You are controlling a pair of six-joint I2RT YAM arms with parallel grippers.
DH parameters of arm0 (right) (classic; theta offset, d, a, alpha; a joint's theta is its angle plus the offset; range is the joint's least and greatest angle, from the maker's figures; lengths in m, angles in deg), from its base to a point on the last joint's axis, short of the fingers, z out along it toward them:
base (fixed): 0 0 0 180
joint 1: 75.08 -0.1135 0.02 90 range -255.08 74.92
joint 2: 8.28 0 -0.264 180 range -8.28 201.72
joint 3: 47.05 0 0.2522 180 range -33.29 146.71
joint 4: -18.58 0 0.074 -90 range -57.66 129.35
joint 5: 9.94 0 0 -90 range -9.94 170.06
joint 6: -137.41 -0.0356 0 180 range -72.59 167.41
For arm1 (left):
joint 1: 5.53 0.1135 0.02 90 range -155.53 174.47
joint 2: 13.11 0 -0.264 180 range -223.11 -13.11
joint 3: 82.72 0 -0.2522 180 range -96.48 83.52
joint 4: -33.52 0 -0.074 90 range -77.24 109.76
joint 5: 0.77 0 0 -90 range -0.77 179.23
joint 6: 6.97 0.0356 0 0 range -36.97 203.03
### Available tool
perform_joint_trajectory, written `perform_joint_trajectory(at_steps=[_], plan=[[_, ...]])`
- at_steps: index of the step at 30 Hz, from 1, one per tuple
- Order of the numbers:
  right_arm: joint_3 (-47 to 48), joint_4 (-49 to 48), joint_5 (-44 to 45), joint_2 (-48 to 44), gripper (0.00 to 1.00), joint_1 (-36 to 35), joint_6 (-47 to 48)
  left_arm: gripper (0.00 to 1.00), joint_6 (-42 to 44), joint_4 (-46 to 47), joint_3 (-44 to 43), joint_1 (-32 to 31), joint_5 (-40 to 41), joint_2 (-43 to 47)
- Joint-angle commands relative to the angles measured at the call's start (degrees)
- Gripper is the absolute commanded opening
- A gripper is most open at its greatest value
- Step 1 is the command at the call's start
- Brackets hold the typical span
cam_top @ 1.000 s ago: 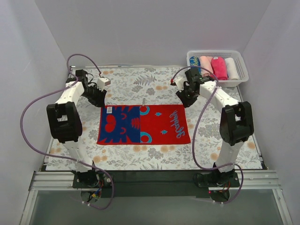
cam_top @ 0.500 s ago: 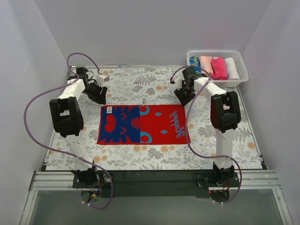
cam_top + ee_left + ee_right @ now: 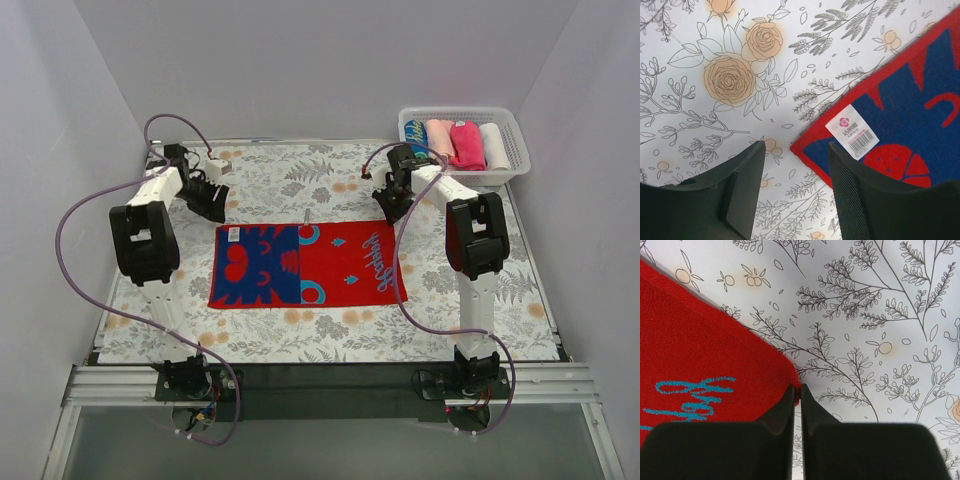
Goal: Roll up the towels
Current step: Fold the towel
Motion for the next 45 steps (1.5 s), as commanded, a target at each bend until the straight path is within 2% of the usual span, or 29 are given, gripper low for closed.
perform_joint_trajectory(at_steps=[1,3,9,16,19,26,34,37,42,45], plan=[[0.00,-0.50,-0.86,1.73,0.06,0.10,0.23,0.49,-0.40,-0.64,-2.80,0.53,0.73,-1.08],[-0.18,-0.59,-1.21,1.38,0.01,0.10,0.58,0.47,-0.31,-0.73,-3.94,0.44,0.73,-2.40],[-0.70,-0.41,-1.57,0.67,0.01,0.10,1.02,0.41,0.83,-1.70,-4.82,0.53,-0.15,-4.51],[-1.58,-0.41,-1.13,-0.03,0.01,0.10,1.55,0.37,4.34,-3.11,-0.35,0.53,-0.33,-3.20],[-1.76,-0.41,-1.13,-0.12,0.01,0.10,1.72,0.33,4.96,-1.88,2.11,0.53,0.29,-2.32],[-1.85,-0.15,-0.51,-0.12,0.01,0.19,2.78,0.20,4.52,-2.84,1.16,0.44,-1.55,-3.37],[-1.67,0.12,-1.13,-0.91,0.01,0.45,3.22,0.25,5.49,-4.96,1.33,0.44,-5.60,-3.72],[-1.76,0.20,-1.30,-1.09,0.01,0.54,3.13,0.20,4.87,-3.55,2.47,0.53,-3.68,-3.55],[-1.76,0.20,-1.57,-1.17,0.01,0.54,2.96,0.00,3.30,-2.06,2.65,0.45,-3.14,-3.55],[-0.88,0.29,-1.13,-1.17,0.01,0.89,3.48,0.00,1.54,-1.35,0.20,0.53,-4.28,-3.63]])
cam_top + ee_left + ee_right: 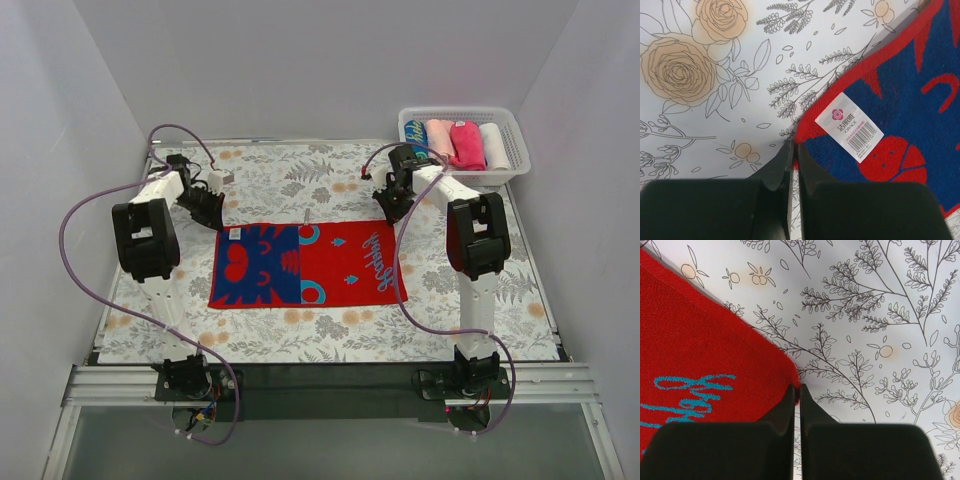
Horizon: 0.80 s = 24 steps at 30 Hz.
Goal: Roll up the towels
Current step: Fold the towel
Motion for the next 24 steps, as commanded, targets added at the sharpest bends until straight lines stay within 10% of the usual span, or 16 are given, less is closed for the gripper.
perform_joint_trajectory(at_steps=[1,11,24], plan=[[-0.05,0.62,0.27,-0.91,0.01,0.73,1.54,0.00,-2.29,1.62,-2.60,-0.06,-0.92,0.32],[5.41,2.90,-2.80,-3.36,0.01,4.08,4.52,0.00,-0.99,-0.04,-11.32,1.17,-5.05,0.40],[-16.28,4.13,-8.43,-20.94,0.01,4.08,10.41,0.00,17.38,-3.29,9.32,5.39,-10.94,18.85]])
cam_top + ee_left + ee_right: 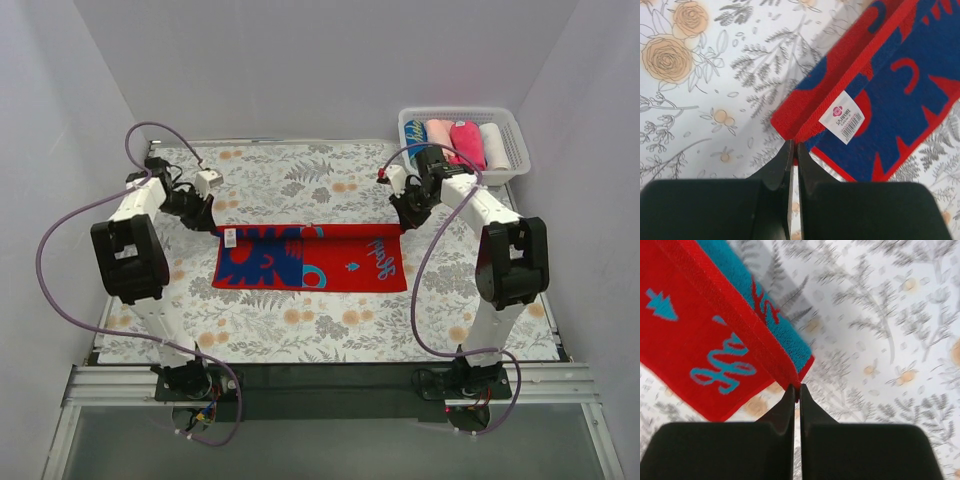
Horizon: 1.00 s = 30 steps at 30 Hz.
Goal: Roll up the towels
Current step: Fold the towel
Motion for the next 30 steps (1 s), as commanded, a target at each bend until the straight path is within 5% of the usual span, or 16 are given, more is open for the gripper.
perform_joint_trajectory(at_steps=[1,8,13,30], plan=[[-6.11,1.82,-0.98,-5.01,0.01,0.36,3.86,0.00,10.58,-3.05,4.93,1.43,-2.79,9.35],[-16.57,2.78,-2.64,-10.38,0.01,0.01,5.71,0.00,24.21,-4.21,17.07,1.61,0.55,16.30],[-20.71,2.96,-4.40,-10.47,0.01,-2.80,4.48,0.00,26.17,-0.79,24.46,1.61,3.19,17.80],[-18.44,4.45,-1.77,-9.06,0.01,-4.74,3.69,0.00,20.98,1.42,22.19,1.52,3.46,15.69]])
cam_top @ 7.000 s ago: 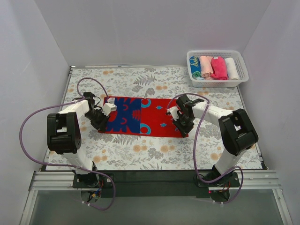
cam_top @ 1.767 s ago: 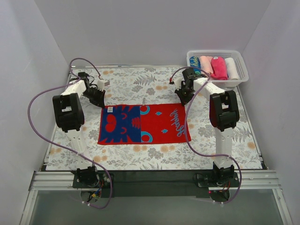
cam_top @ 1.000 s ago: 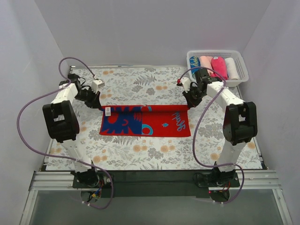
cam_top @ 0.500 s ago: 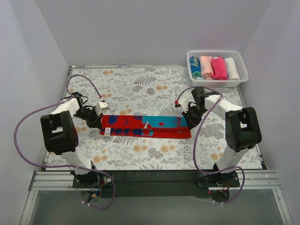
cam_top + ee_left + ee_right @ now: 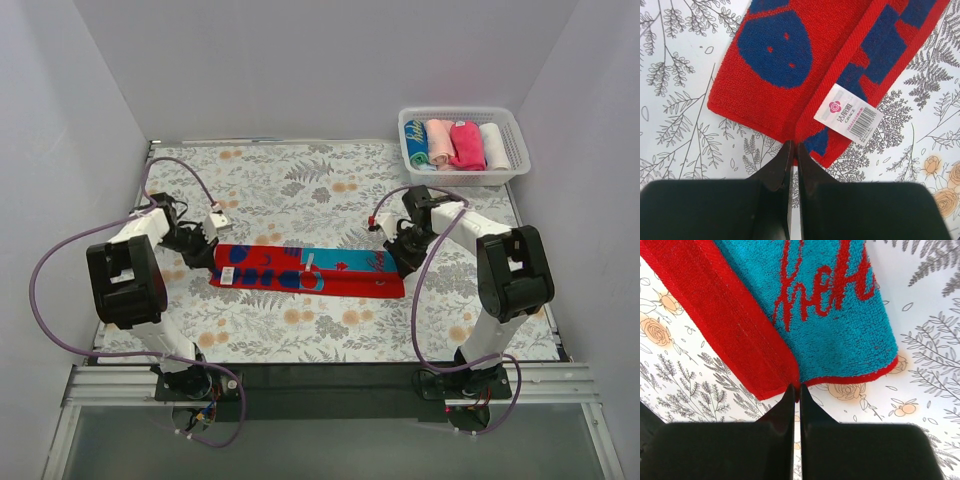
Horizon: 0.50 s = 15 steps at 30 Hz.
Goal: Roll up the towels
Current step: Fold the towel
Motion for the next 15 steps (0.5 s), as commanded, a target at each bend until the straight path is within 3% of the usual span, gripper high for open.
perform_joint_trajectory(at_steps=[1,15], plan=[[3.31,2.62,0.44,-2.11,0.01,0.31,0.02,0.00,0.59,-1.40,-3.87,0.50,-0.61,0.80],[-1.78,7.10,-3.25,-9.06,0.01,-1.18,0.02,0.00,5.42,-9.67,-9.41,2.34,-2.02,0.37]])
